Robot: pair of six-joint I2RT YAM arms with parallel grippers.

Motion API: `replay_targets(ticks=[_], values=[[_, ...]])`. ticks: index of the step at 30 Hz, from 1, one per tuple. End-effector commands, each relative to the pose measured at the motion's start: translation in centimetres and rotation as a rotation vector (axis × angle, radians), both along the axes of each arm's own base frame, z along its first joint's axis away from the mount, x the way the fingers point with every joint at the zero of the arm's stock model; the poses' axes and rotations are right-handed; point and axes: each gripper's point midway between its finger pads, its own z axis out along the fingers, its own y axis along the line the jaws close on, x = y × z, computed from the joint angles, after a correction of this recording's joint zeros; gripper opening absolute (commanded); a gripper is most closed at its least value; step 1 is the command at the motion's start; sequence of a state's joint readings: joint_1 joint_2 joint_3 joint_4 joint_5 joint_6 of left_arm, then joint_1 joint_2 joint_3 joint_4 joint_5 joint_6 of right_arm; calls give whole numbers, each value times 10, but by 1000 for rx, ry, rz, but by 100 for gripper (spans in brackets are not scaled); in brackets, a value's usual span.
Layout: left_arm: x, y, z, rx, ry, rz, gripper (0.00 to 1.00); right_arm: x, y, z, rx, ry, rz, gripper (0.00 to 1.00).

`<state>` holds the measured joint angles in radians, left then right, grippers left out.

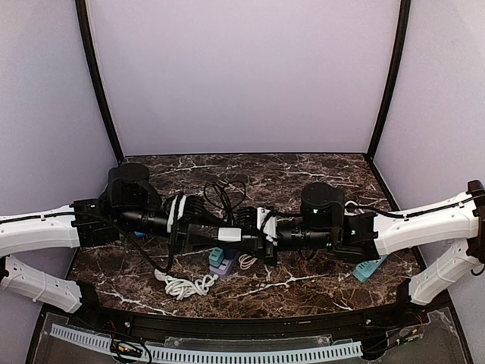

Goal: Insert the plug
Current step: Adjust the plug.

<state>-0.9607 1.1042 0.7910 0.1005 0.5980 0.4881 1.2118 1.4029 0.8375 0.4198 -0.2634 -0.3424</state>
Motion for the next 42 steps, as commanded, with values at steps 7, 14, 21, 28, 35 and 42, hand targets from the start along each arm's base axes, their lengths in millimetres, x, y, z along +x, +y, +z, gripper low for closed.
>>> replay_targets(ticks=[7,14,21,28,35,42], values=[[4,-2,7,-4,-34,25,4,2,3,12,45,-28,-24,0],[15,-2,6,-2,-73,81,1,14,4,10,32,9,-95,15],[16,0,5,-2,-77,91,1,30,1,-7,-47,57,-196,52],[19,3,-2,32,-81,109,1,33,-13,-11,-85,63,-239,58],[10,4,-14,82,2,77,1,16,-28,-3,-89,75,-178,56],[12,2,-13,85,10,83,1,16,-18,-12,-129,79,-159,54]])
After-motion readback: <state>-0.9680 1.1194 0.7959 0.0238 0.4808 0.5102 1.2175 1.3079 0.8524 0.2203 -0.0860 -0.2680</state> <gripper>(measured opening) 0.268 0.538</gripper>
